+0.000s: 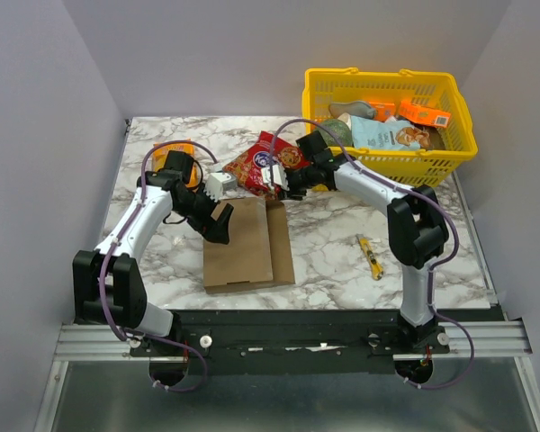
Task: Unpack the express box
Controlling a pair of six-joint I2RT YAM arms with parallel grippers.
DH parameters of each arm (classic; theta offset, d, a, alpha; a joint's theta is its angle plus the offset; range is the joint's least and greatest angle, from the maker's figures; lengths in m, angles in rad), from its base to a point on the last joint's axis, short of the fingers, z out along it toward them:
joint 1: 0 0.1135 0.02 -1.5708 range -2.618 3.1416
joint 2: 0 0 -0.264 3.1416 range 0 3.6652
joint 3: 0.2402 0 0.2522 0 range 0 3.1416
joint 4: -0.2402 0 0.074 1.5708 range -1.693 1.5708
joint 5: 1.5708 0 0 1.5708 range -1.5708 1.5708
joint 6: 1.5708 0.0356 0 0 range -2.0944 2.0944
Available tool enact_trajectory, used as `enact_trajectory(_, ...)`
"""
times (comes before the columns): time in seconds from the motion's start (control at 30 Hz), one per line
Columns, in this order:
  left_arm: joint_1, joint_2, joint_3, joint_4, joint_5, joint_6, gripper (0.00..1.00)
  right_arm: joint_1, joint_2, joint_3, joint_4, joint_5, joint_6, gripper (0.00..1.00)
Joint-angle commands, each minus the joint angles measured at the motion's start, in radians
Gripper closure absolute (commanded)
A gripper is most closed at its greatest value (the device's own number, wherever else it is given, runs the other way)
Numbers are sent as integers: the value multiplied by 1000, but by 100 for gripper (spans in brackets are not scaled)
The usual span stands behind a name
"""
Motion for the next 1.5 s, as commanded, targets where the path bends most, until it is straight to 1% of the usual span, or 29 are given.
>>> enact_trajectory(0.0, -2, -40, -27, 4, 20, -7, 1, 21, 78, 72, -83, 74, -75, 53)
enact_trajectory(0.2, 1, -57, -53, 4, 13, -6, 1, 33, 151, 117, -131, 133, -126, 54)
enact_trajectory(0.3, 1, -59, -58, 9, 13, -9, 1, 36, 176, 131, -170, 160, -164, 56)
enact_trajectory(0.5, 6, -53, -52, 15, 13, -13, 1, 44, 210, 141, -177, 222, -167, 57)
enact_trajectory(0.63, 7, -48, -45, 20, 16, -16, 1, 44, 219, 157, -186, 239, -156, 66)
enact_trajectory(0.67, 7, -47, -44, 21, 23, -16, 1, 44, 217, 157, -190, 236, -155, 71)
enact_trajectory(0.7, 7, -44, -42, 23, 24, -18, 1, 44, 214, 157, -207, 233, -153, 72)
enact_trajectory(0.73, 7, -43, -41, 27, 29, -21, 1, 44, 210, 152, -218, 217, -155, 72)
enact_trajectory(0.8, 7, -34, -35, 32, 36, -27, 1, 44, 199, 114, -198, 210, -146, 67)
enact_trajectory(0.93, 7, -33, -21, 32, 35, -35, 1, 51, 181, 70, -174, 176, -153, 68)
enact_trajectory(1.03, 7, -39, -15, 23, 35, -33, 1, 56, 184, 75, -161, 176, -138, 76)
enact_trajectory(1.07, 6, -43, -15, 24, 35, -35, 1, 55, 187, 79, -160, 182, -133, 88)
enact_trajectory(1.1, 7, -43, -13, 24, 36, -36, 1, 54, 179, 86, -158, 187, -109, 94)
enact_trajectory(1.17, 7, -51, -7, 29, 39, -38, 1, 54, 162, 106, -161, 200, -68, 100)
enact_trajectory(1.3, 7, -71, 5, 39, 92, -35, 1, 54, 63, 105, -219, 162, 12, 100)
enact_trajectory(1.33, 6, -76, 8, 49, 105, -39, 1, 54, 15, 108, -238, 124, 47, 100)
enact_trajectory(1.4, 4, -88, 17, 56, 148, -49, 1, 54, -23, 129, -272, 92, 112, 100)
enact_trajectory(1.43, -2, -93, 22, 62, 168, -53, 1, 54, -36, 143, -281, 66, 211, 100)
enact_trajectory(1.47, -8, -100, 27, 70, 181, -58, 1, 54, -51, 161, -290, 55, 265, 99)
